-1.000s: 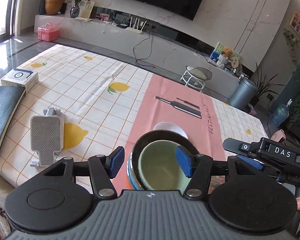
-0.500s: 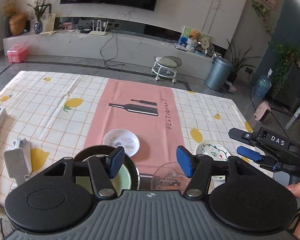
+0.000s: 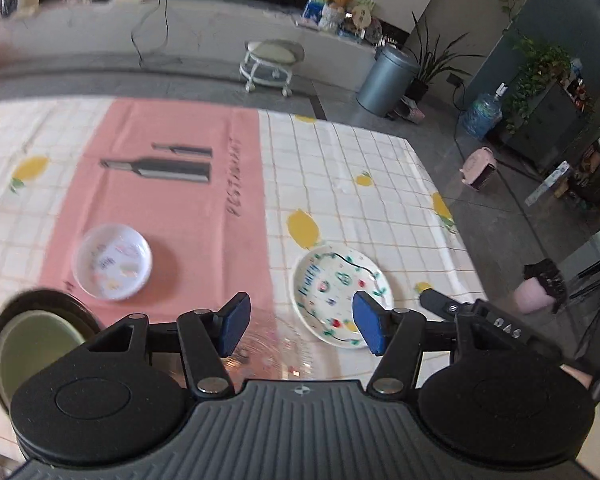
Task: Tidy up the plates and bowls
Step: 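Move the right gripper toward the white 'Fruity' painted plate, then close the right gripper on the rim of the Fruity plate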
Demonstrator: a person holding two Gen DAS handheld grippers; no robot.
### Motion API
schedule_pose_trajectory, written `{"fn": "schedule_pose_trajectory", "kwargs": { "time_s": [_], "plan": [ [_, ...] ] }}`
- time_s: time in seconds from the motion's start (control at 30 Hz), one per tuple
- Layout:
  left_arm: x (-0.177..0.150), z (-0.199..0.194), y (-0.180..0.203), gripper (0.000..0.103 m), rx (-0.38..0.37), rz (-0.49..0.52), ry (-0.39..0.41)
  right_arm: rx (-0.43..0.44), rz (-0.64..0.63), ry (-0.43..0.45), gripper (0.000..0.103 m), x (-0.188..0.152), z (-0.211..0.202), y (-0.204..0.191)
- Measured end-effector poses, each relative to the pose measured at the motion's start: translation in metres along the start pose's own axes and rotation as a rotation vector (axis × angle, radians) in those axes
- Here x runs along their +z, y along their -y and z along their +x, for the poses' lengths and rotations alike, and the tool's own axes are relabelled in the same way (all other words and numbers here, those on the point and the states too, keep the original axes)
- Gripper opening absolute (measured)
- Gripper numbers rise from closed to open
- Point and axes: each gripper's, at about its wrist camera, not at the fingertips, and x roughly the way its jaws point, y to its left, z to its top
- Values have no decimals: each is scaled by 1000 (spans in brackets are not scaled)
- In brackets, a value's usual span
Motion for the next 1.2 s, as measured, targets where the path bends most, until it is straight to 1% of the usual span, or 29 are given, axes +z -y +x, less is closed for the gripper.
{"fn": "schedule_pose_trajectory", "kwargs": {
  "time_s": [0.03, 0.07, 0.1, 0.2, 0.27, 0.3, 0.4, 0.5, 0.57, 0.63, 0.67, 0.77, 0.83, 0.87, 0.97, 1.03, 1.13, 1.2],
  "plan": [
    [3, 10, -1, 68, -36, -10, -32, -41, -6, 3, 72, 0, 2, 3],
    [5, 19, 0, 68, -53, -9, -54, -67, -9, 2, 72, -1, 3, 6],
    [8, 30, 0, 68, -53, -9, -69, -77, -7, -4, 72, -1, 5, 10],
    [15, 56, 3, 67, 25, 25, -73, -76, 35, -47, 70, 0, 18, 25],
    [16, 72, 8, 67, 94, 64, -54, -102, 46, -62, 69, -1, 24, 29],
    [18, 81, 10, 64, 115, 75, -55, -113, 52, -66, 68, -1, 27, 31],
    [20, 105, 16, 61, 112, 114, -74, -108, 56, -61, 67, -1, 30, 31],
    [23, 125, 17, 61, 128, 124, -69, -132, 38, -61, 67, 0, 40, 29],
    [26, 135, 12, 61, 109, 107, -81, -134, 38, -74, 69, -1, 48, 32],
    [29, 144, 7, 61, 84, 95, -104, -132, 65, -102, 69, -1, 57, 37],
    [30, 148, 5, 61, 84, 93, -108, -138, 74, -109, 69, -1, 61, 39],
    [32, 160, 3, 61, 117, 124, -117, -181, 76, -104, 72, 2, 70, 41],
    [31, 166, 2, 61, 131, 148, -124, -180, 107, -102, 75, 4, 75, 43],
    [30, 168, 1, 61, 127, 154, -122, -175, 122, -109, 75, 5, 78, 45],
    [25, 172, -3, 61, 88, 144, -112, -174, 140, -117, 75, 4, 84, 46],
    [23, 176, -5, 61, 55, 130, -121, -182, 142, -117, 75, 3, 87, 46],
    [22, 182, -9, 61, 44, 97, -132, -171, 152, -109, 76, 4, 88, 47],
    [23, 185, -12, 61, 19, 65, -139, -163, 145, -108, 76, 4, 89, 47]
  ]
}}
